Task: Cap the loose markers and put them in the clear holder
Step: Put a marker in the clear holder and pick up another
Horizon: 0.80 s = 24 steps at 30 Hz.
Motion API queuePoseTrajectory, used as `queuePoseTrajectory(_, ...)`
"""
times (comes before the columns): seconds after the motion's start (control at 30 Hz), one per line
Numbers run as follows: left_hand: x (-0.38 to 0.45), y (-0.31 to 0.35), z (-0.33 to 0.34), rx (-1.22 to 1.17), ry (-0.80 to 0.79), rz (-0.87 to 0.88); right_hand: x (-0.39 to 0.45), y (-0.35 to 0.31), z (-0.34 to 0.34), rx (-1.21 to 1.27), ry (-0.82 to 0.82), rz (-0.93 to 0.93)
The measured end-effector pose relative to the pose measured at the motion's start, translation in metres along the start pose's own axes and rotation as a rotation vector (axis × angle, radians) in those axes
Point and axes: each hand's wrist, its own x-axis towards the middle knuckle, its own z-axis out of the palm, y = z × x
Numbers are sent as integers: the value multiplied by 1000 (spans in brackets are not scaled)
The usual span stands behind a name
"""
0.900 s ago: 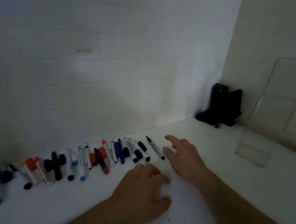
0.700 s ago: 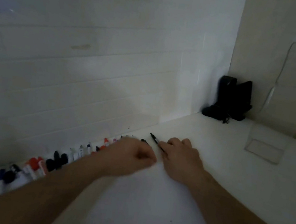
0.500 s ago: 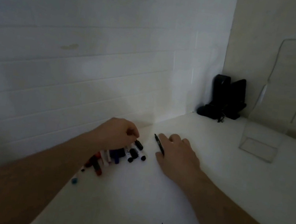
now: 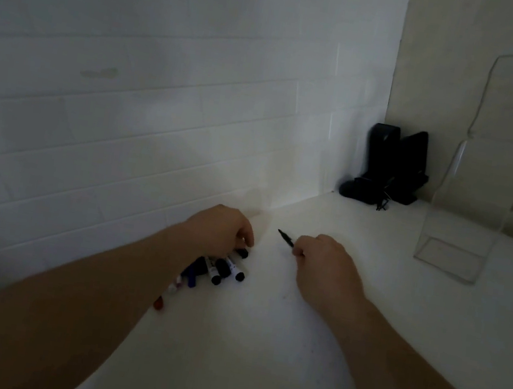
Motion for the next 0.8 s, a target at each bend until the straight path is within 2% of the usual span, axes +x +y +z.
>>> queuePoseTrajectory(0.33,3,16,11,-6,16,44,3,13,-7,157,42,130)
queuePoseTrajectory(0.4,-4,23,12,-75,112,25,5,15,-9,228,77,157)
queuePoseTrajectory(0.5,-25,23,10,-395,392,-75,3,15,-17,345,114,184)
queuePoseTrajectory(0.63,-64,19,20,-705,635,-203,-4,6,-20,433,112,86)
queuePoseTrajectory(0.73,-78,12,35,-804,701,-229,-6,-3,-13,340,138,0)
queuePoseTrajectory(0.8,-80,8,42,-738,684,-217,-5,-7,-9,281,143,-26)
